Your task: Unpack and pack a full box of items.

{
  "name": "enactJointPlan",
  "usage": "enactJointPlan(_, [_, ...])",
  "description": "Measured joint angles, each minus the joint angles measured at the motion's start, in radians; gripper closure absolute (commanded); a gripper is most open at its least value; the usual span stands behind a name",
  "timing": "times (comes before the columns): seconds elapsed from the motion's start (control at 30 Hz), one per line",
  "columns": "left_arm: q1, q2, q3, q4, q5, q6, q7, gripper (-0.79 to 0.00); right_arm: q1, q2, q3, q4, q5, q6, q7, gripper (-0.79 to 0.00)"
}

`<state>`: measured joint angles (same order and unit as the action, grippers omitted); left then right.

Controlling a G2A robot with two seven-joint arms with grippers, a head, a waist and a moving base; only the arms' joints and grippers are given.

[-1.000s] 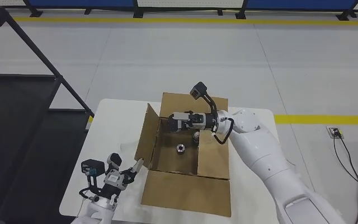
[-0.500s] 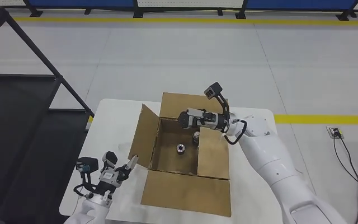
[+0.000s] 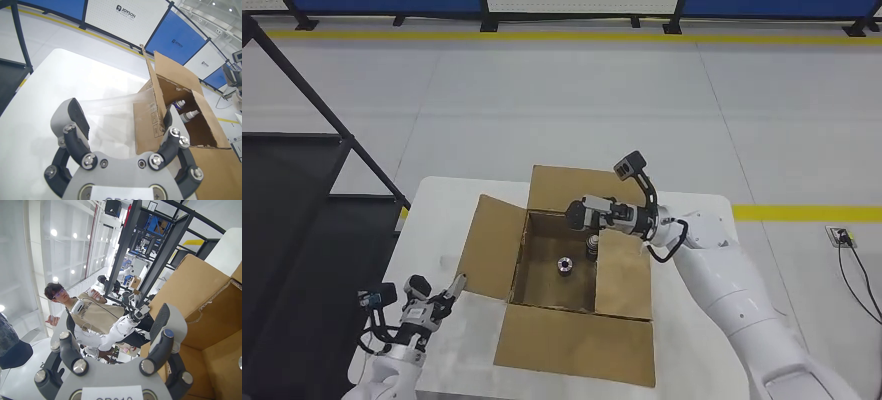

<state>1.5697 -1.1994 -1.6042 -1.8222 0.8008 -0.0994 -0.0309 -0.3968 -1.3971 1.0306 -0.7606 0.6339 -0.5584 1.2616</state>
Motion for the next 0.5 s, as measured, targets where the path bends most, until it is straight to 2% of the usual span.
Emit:
enactJointPlan(0.3, [-0.052,-0.002,0.019,0.091,0.021,0.014,-0.029,-0.785,-0.014,0.008,0.01,-0.015,-0.008,-0.009,-0.009,-0.785])
enactJointPlan(0.4, [-0.027,-0.003,0.027,0.04,0.038,0.018,0.001,-0.785,-0.019,0.011,0.015,-0.018,-0.014,-0.014,-0.014,-0.785])
enactJointPlan(0.5, [0.017,-0.005,0.041,-0.018,0.131,0.042,0.043,-0.785,-0.028,0.016,0.023,-0.028,-0.018,-0.018,-0.018,-0.785])
